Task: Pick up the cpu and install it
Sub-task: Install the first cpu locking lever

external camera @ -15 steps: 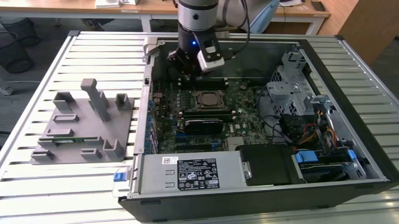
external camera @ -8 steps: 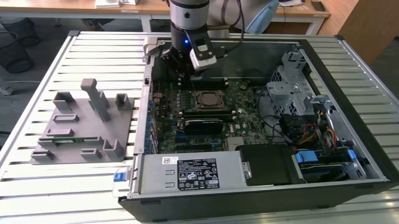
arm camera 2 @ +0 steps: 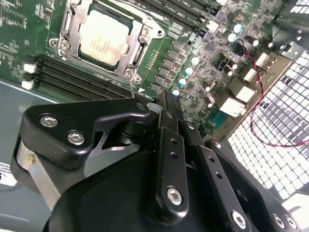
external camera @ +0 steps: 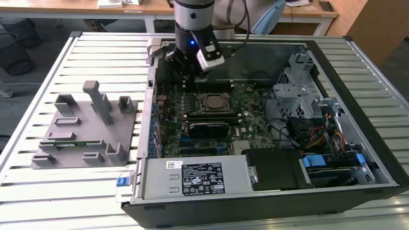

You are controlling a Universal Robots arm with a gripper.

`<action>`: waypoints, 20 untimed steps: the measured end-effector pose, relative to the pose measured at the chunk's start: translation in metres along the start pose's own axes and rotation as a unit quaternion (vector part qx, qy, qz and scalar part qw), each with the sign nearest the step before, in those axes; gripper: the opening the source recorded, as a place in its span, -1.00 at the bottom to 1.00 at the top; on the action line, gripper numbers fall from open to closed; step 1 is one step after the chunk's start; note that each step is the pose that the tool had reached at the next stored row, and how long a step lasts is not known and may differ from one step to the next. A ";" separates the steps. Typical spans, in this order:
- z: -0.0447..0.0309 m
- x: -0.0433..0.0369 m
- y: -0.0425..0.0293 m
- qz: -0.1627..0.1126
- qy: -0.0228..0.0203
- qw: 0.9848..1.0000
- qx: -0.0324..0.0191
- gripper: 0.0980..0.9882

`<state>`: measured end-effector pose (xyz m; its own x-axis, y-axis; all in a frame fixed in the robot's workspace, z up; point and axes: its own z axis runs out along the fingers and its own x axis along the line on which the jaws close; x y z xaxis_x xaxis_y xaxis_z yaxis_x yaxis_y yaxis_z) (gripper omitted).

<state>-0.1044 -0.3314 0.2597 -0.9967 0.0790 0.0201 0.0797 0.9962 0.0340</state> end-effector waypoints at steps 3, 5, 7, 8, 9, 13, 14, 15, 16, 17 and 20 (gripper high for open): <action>0.0004 0.0036 0.0021 -0.001 -0.003 1.000 0.000 -0.98; 0.0006 0.0058 0.0055 -0.001 -0.005 1.000 0.000 -0.98; 0.0010 0.0065 0.0112 -0.002 -0.006 1.000 0.001 -0.98; 0.0012 0.0067 0.0133 -0.004 -0.007 1.000 0.001 -0.98; 0.0013 0.0069 0.0144 -0.008 -0.007 1.000 0.001 -0.98; 0.0020 0.0070 0.0165 -0.025 -0.007 1.000 0.001 -0.98; 0.0021 0.0070 0.0168 -0.028 -0.006 1.000 0.001 -0.98; 0.0021 0.0068 0.0171 -0.031 -0.006 1.000 0.001 -0.98; 0.0021 0.0066 0.0177 -0.032 -0.006 0.999 0.001 -0.98; 0.0022 0.0064 0.0185 -0.033 -0.006 0.999 0.001 -0.98; 0.0022 0.0051 0.0207 -0.034 -0.006 0.999 0.002 -0.98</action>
<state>-0.1078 -0.3103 0.2583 -0.9999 0.0109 0.0053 0.0111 0.9994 0.0319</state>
